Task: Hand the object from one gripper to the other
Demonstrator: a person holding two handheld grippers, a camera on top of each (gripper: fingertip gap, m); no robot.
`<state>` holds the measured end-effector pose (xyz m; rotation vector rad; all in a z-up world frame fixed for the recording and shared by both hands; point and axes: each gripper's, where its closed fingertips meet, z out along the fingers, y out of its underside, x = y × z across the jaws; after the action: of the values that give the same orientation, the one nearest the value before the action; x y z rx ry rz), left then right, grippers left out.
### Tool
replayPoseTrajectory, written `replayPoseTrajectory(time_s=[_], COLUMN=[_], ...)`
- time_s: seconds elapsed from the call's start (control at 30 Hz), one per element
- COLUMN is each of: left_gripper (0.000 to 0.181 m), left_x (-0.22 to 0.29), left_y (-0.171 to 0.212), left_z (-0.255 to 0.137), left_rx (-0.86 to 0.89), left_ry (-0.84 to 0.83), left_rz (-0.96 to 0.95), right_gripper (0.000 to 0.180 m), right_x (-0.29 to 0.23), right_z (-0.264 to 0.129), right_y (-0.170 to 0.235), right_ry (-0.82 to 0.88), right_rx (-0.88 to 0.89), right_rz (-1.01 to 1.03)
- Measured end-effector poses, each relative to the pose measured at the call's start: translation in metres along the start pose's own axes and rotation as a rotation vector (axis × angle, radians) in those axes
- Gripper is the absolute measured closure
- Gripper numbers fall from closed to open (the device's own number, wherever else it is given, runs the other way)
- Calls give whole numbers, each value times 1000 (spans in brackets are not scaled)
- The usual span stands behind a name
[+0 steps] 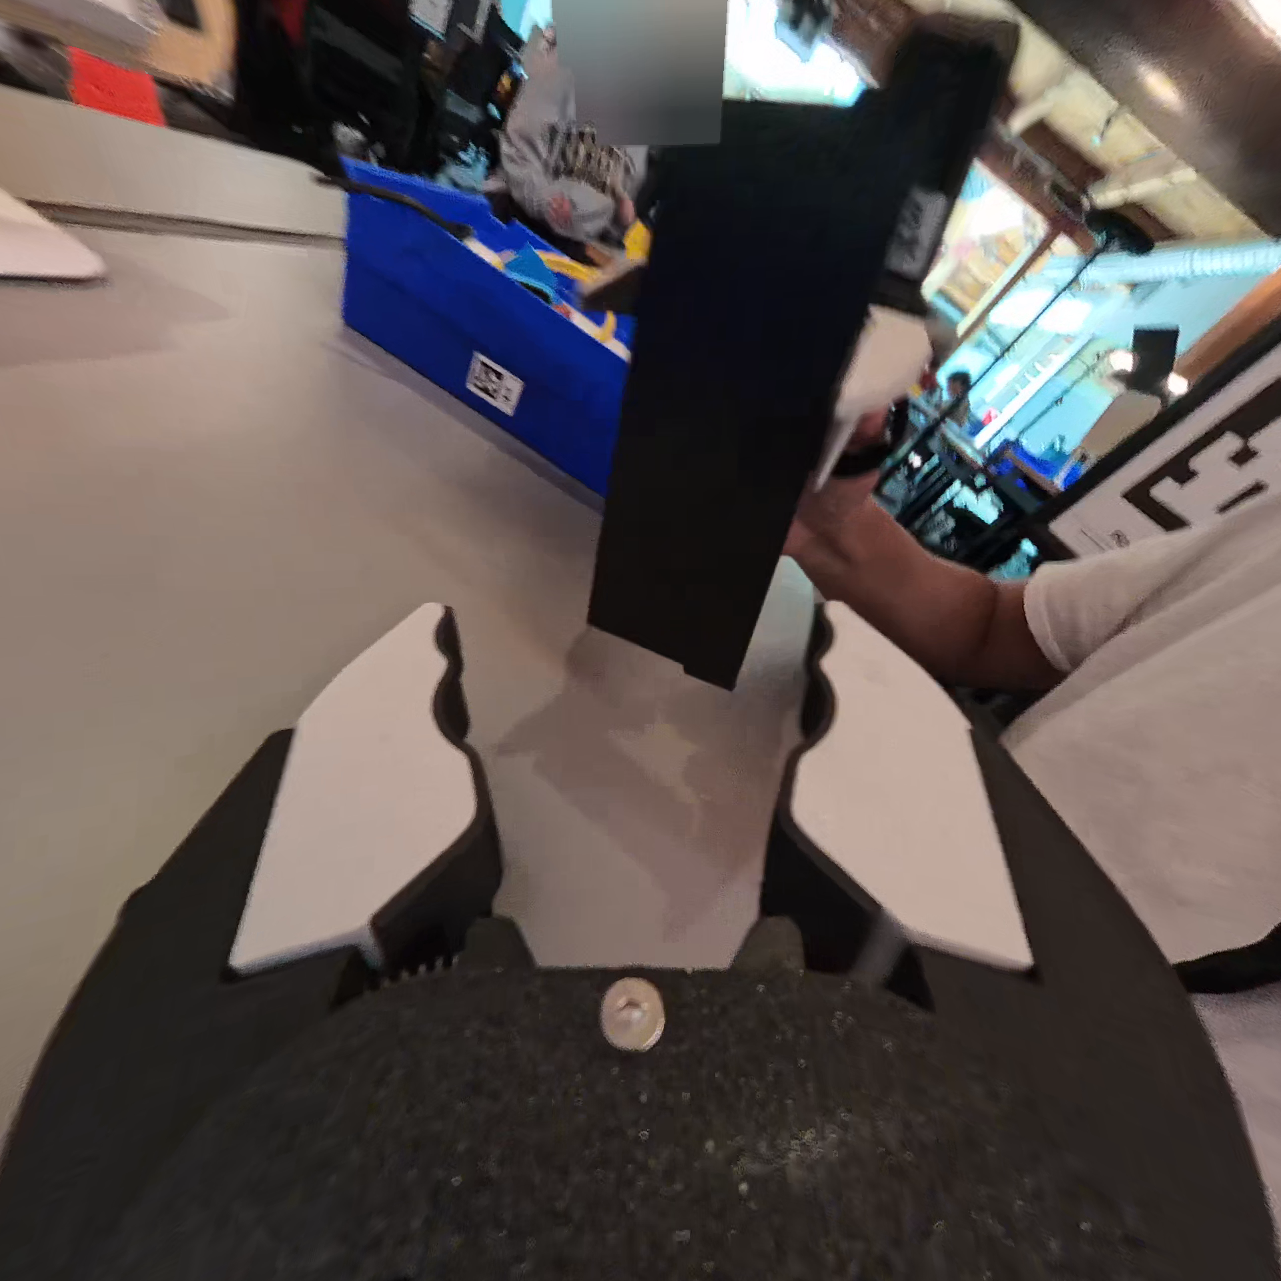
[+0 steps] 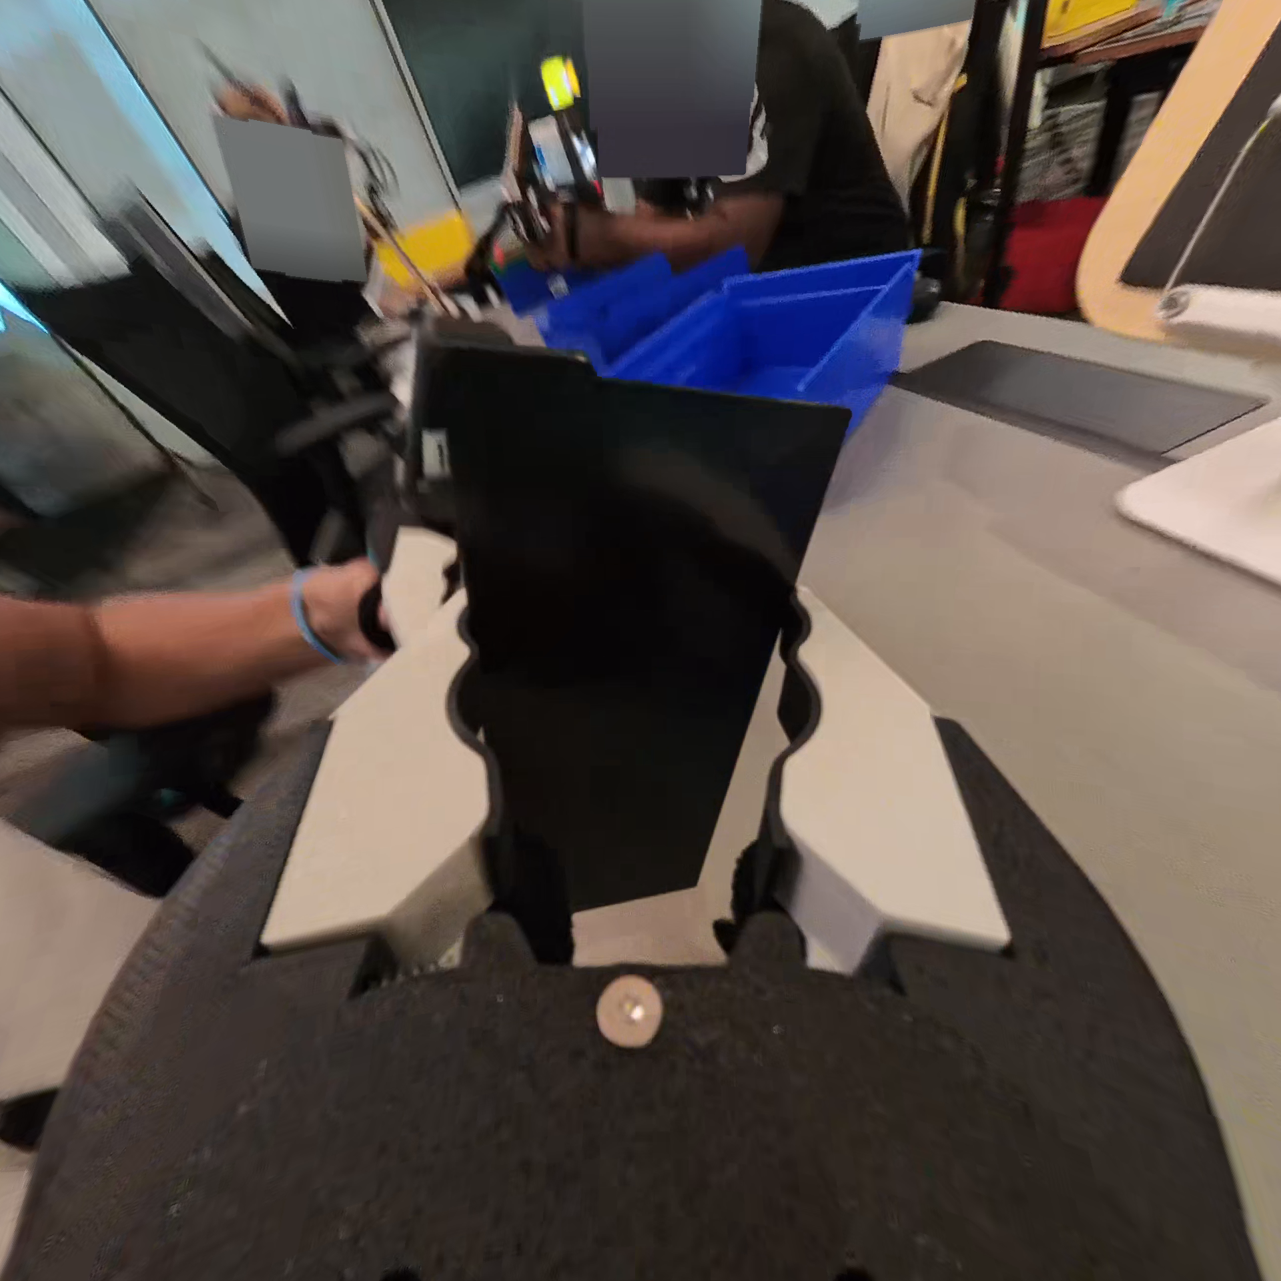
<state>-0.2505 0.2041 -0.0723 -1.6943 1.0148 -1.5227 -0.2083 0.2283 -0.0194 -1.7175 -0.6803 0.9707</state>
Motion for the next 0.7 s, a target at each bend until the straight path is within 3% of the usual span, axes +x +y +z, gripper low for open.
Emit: replayPoseTrajectory(time_s=[0.07,0.13,0.27,0.33,0.47,0.57,0.7], left_gripper=[61,47,56,88,92,92,92], left_x=[17,29,36,41,35,20,-18], left_y=[17,33,44,43,47,43,42], left_z=[20,37,49,45,38,26,-3], left_rx=[-94,-163,-192,-201,-281,-321,-472], left_ry=[33,64,106,168,126,13,-302], left_rz=[18,14,-21,-40,-4,114,395], right_gripper=[95,95,94,94,94,94,107], right_x=[-1,-4,-23,-24,-23,-20,-5], right_z=[3,7,16,18,17,6,-29], right_y=[-4,-7,-8,-8,-3,1,3], right_ry=[-57,-95,-183,-166,-177,-226,-303], right_rx=[76,169,255,253,215,136,-30], right_rz=[122,224,306,272,239,222,271])
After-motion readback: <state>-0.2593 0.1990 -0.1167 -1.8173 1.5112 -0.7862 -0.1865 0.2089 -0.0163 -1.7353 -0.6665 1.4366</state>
